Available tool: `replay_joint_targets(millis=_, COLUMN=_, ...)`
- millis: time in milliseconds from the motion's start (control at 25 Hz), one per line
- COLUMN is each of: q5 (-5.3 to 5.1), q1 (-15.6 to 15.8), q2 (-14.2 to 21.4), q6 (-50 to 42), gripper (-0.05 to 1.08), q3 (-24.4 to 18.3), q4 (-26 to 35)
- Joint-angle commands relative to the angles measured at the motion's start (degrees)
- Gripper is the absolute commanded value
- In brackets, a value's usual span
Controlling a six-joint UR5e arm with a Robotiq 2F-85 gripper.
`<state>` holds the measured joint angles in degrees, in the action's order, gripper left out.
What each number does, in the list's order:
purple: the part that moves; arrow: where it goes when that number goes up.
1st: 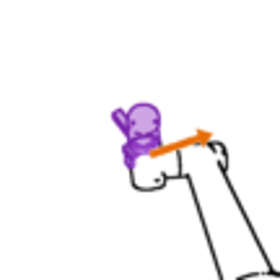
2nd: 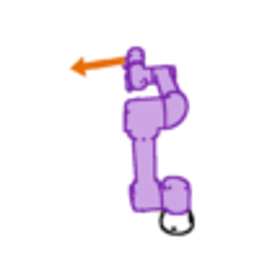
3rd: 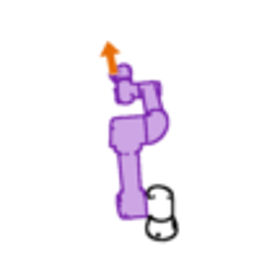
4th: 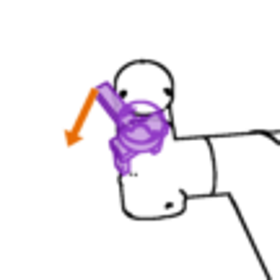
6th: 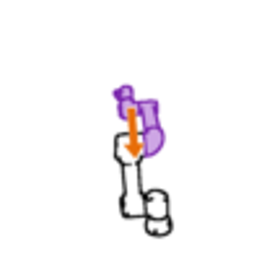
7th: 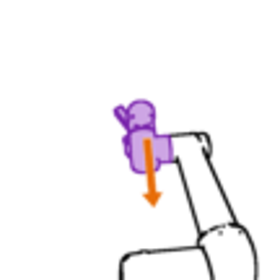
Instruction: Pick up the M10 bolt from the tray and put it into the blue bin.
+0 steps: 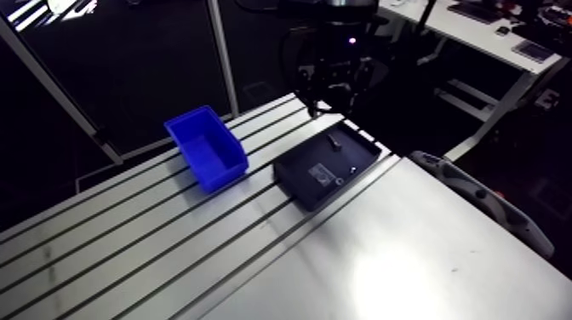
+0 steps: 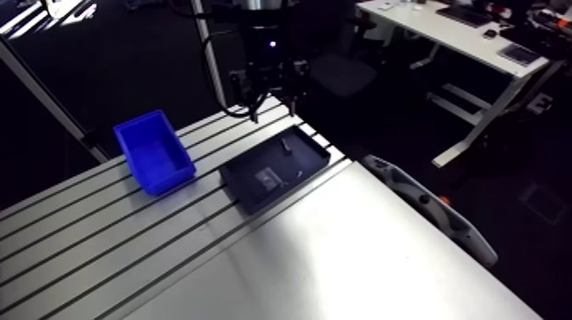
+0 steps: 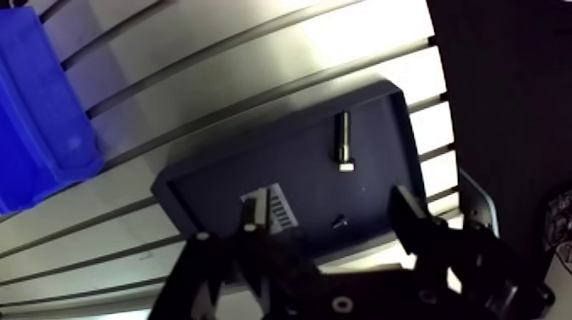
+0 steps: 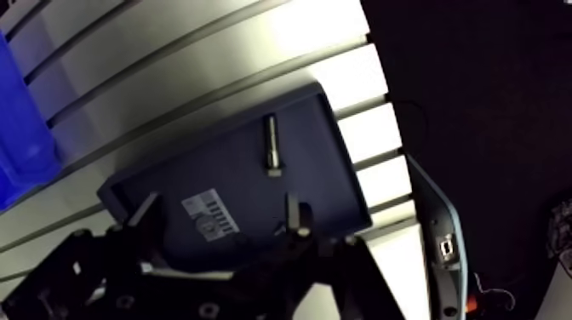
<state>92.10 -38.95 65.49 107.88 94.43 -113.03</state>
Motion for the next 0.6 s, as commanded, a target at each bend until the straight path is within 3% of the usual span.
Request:
replay_joint_targets(millis=40, q5=-0.03, q1=-0.2, q2=-0.9, q6=0.4, gripper=0.34, q3=0.6, q4=-2.2)
replay_joint_targets(millis=240, q5=-0.03, q1=-0.7, q2=-2.0, q6=1.2, gripper=0.47, q3=1.2, q4=-2.9)
replay_joint_targets(millis=600, q5=0.06, q1=-1.1, q2=-3.1, q6=1.6, gripper=0.52, q3=2.1, q4=-5.8)
